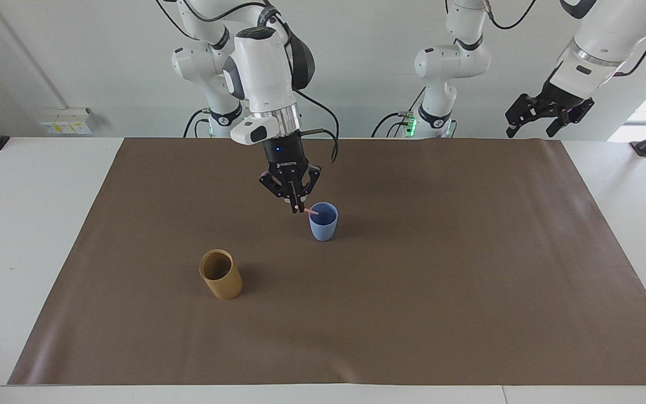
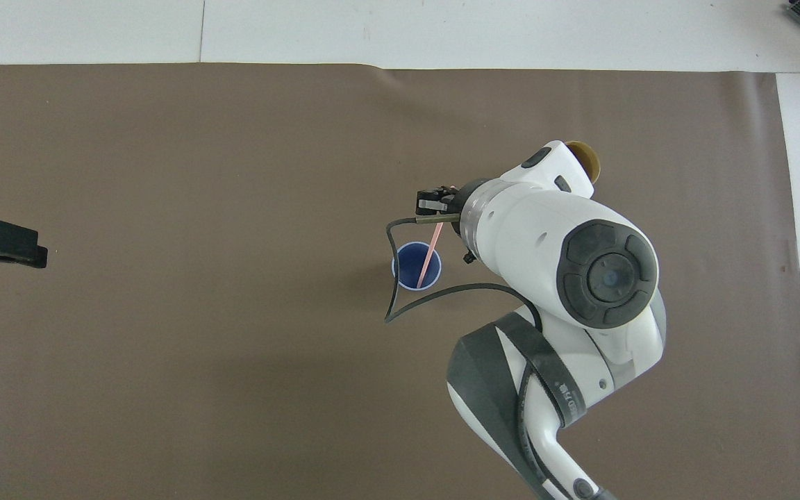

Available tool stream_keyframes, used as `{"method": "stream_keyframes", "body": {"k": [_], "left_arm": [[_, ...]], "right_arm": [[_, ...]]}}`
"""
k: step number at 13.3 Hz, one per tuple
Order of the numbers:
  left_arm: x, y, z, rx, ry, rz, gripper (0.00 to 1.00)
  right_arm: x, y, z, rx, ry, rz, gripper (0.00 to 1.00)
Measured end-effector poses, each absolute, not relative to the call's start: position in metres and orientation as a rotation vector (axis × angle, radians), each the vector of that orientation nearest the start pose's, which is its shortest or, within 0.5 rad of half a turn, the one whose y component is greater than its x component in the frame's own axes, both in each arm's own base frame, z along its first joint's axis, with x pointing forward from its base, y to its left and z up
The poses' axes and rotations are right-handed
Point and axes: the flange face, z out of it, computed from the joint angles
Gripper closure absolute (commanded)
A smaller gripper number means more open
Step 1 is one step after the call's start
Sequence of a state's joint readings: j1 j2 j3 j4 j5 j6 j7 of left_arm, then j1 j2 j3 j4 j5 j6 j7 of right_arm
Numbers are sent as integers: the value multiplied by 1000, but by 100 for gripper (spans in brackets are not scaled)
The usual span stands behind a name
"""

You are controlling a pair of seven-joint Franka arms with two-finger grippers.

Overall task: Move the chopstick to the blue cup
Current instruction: 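Lower the pink stick into the blue cup and open the right gripper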

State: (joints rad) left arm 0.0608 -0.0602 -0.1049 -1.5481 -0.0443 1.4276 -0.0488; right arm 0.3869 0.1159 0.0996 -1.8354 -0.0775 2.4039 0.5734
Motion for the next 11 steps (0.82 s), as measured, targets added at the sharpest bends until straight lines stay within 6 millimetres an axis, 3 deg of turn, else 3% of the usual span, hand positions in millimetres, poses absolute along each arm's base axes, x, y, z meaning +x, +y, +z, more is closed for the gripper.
{"method": "stream_keyframes", "body": {"k": [1,3,4,5,6,9,11], "left_arm": [[520,-30,655,-3175,0,99,0],[520,-30,655,-3175,0,99,0],[520,-30,655,-3175,0,99,0],[520,-30,655,-3175,0,99,0],[520,-30,655,-3175,0,99,0],[520,-30,655,-3175,0,99,0],[520,-30,655,-3175,0,99,0]], "right_arm": [[560,292,511,-2902,35,-613,100],[561,293,507,-2908,-1,-613,72],[561,293,505,-2909,-9,-613,67],[562,293,504,-2910,-11,-612,42],[561,293,504,-2910,-13,-612,30],[562,294,507,-2902,-13,-624,5],[564,295,515,-2888,-13,-647,0]]}}
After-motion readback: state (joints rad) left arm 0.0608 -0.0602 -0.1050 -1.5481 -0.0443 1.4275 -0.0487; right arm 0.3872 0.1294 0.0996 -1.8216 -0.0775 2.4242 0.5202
